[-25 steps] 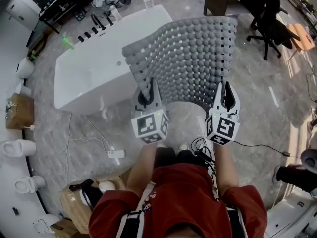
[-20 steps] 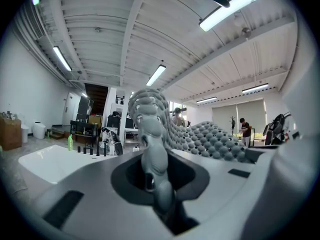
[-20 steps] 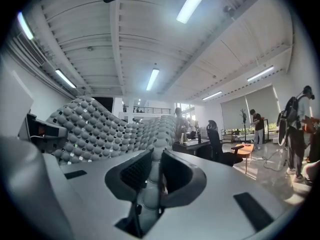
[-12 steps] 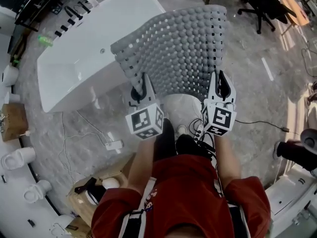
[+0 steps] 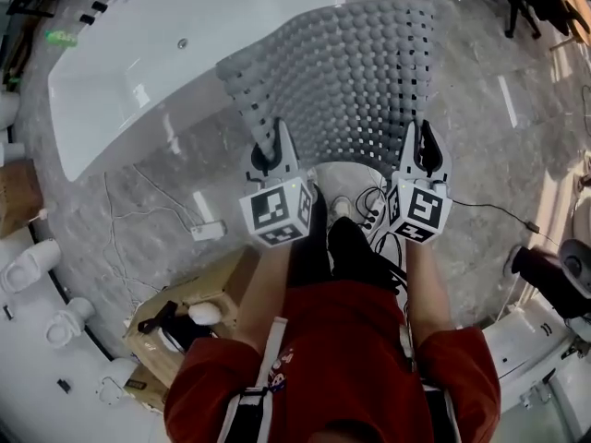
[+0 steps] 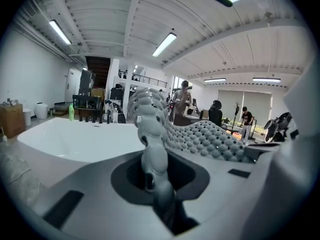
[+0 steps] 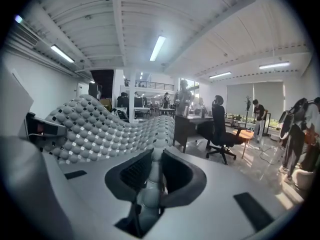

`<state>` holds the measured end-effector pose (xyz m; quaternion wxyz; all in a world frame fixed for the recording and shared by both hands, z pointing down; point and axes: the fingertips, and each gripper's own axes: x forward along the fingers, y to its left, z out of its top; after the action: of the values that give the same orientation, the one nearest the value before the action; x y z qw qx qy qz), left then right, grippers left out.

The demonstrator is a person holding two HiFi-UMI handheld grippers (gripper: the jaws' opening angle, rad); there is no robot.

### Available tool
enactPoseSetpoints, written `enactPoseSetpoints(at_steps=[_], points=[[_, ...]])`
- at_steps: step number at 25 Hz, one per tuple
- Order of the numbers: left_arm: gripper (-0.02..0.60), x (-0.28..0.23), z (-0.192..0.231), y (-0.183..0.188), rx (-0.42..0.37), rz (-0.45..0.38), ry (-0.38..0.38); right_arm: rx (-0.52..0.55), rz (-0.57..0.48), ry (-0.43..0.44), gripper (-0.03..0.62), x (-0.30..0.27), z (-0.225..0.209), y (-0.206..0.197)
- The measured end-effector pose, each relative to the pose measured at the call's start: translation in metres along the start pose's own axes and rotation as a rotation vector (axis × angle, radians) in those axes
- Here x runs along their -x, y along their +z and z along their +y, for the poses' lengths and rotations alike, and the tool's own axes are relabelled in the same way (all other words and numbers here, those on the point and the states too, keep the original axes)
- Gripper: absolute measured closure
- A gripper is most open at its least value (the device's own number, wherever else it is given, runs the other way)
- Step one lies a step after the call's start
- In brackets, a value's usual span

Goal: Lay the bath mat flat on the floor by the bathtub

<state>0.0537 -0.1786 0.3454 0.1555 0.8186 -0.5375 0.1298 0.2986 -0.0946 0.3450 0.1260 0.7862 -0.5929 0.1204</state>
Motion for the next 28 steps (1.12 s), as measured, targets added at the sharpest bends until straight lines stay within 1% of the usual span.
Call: enactPoseSetpoints(at_steps=[3,7,15,21,28], points=[[0.522,-0.018,0.008,-0.022,0.002,0.041,0.003,0.006,0.040,0.006,0.517,-0.019,0.006,-0.022],[0.522,-0.031,0.019,-0.064,0.007,0.117,-0.002,0.026,0.104,0.016,0.517,-0.036,0.016,-0.064],[0.522,-0.072,0.053,-0.164,0.019,0.241,0.001,0.079,0.232,0.046,0.517,-0.086,0.040,-0.167],[0.522,-0.110,0.074,-0.239,0.034,0.305,0.005,0.097,0.307,0.055,0.519,-0.127,0.052,-0.247],[0.522,-0.159,0.091,-0.324,0.056,0.360,0.014,0.144,0.353,0.064,0.520,-0.179,0.056,-0.329]])
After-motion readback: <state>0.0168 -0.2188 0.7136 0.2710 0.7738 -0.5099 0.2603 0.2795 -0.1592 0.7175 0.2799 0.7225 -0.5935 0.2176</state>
